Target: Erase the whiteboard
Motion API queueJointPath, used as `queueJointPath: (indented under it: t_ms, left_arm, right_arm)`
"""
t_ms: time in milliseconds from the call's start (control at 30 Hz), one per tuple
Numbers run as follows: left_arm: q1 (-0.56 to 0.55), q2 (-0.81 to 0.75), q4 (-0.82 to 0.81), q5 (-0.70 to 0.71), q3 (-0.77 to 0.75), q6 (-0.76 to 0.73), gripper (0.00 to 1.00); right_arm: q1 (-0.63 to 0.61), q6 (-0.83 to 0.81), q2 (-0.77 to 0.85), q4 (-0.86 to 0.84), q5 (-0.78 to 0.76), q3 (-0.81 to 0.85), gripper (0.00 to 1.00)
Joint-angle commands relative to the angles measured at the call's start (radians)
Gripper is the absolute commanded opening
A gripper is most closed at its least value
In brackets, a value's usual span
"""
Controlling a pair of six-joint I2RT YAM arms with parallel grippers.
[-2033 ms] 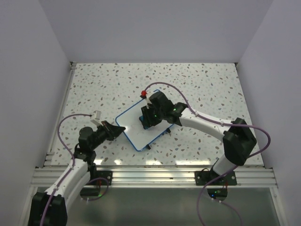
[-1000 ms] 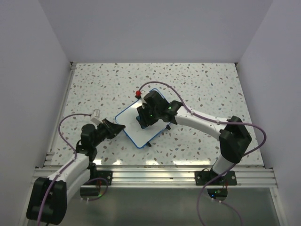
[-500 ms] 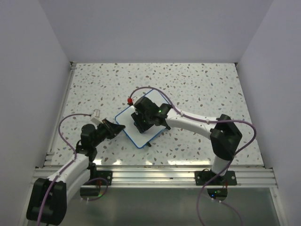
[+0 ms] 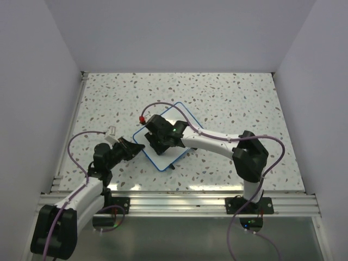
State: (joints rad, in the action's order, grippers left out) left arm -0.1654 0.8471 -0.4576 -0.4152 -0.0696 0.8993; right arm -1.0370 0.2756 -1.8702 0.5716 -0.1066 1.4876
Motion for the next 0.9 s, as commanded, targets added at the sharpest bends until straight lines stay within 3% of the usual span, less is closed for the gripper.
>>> queueJointPath:
  t_ms: [0,400,867]
  left_arm:
    - [0.0,0.04,0.106,0.067,0.126,-0.109,0.0]
    - [0.001,0.035,0.099,0.059,0.131,-0.114,0.0]
    - [0.0,0.05,0.069,0.046,0.137,-0.123,0.0]
  right_arm:
    - [-0.015,0.028,-0.032,0.036,-0.039,0.057,0.0]
    - [-0.015,0.001,-0.119,0.136,-0.197,0.158,0.0]
    - [0.161,-0.033,-0.04,0.086,-0.088,0.037,0.0]
